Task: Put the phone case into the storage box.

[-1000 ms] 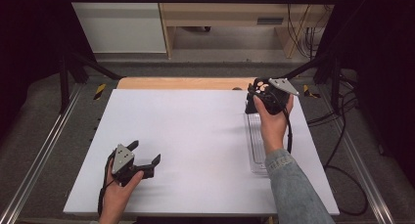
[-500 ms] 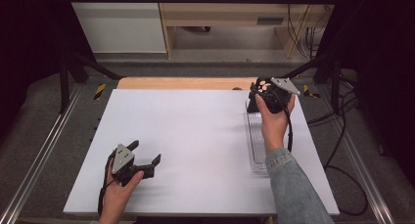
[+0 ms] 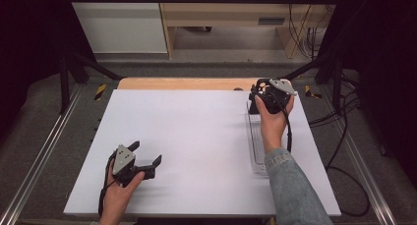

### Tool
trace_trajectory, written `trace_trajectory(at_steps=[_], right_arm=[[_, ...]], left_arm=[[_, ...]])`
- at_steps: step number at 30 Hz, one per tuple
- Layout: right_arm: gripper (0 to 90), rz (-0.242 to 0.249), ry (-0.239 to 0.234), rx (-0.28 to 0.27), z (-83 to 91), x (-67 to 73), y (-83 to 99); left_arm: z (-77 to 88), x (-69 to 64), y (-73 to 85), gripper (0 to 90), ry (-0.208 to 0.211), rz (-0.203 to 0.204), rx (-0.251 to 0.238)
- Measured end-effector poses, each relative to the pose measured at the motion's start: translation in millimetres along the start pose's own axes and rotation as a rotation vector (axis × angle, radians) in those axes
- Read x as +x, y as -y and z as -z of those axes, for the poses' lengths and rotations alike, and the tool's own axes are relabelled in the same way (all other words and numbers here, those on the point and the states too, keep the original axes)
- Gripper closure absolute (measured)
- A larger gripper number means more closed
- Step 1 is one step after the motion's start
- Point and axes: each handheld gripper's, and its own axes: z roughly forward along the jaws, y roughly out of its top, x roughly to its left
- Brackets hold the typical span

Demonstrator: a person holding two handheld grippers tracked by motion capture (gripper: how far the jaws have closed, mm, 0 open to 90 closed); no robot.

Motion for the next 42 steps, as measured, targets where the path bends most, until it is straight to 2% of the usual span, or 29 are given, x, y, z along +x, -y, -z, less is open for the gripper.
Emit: trace_trajectory(at_steps=[10, 19, 26, 32, 39, 42], right_arm=[[13.5, 0.013, 0.028, 0.022, -12.8, -3.0, 8.7], [13.4, 0.004, 0.045, 0.034, -23.5, -4.7, 16.9], [13.4, 0.015, 0.054, 0.039, -26.7, -2.3, 19.5], [13.2, 0.010, 0.058, 0.049, -29.1, -4.8, 21.2], [13.1, 0.002, 0.056, 0.062, -32.2, -5.8, 23.3], [13.1, 0.004, 0.054, 0.066, -33.3, -5.0, 24.3]], left_arm=[[-1.0, -0.1, 0.2, 5.7, 0.008, -0.003, 0.000], [-0.8, 0.0, -0.8, 5.1, 0.025, -0.003, -0.018], [2.2, 2.6, -3.1, 4.9, 0.058, 0.016, -0.061], [7.5, 13.6, -4.7, 4.9, 0.077, 0.034, -0.089], [19.7, 28.8, -4.7, 4.8, 0.067, 0.056, -0.112], [26.4, 32.6, -4.7, 4.8, 0.056, 0.051, -0.119]])
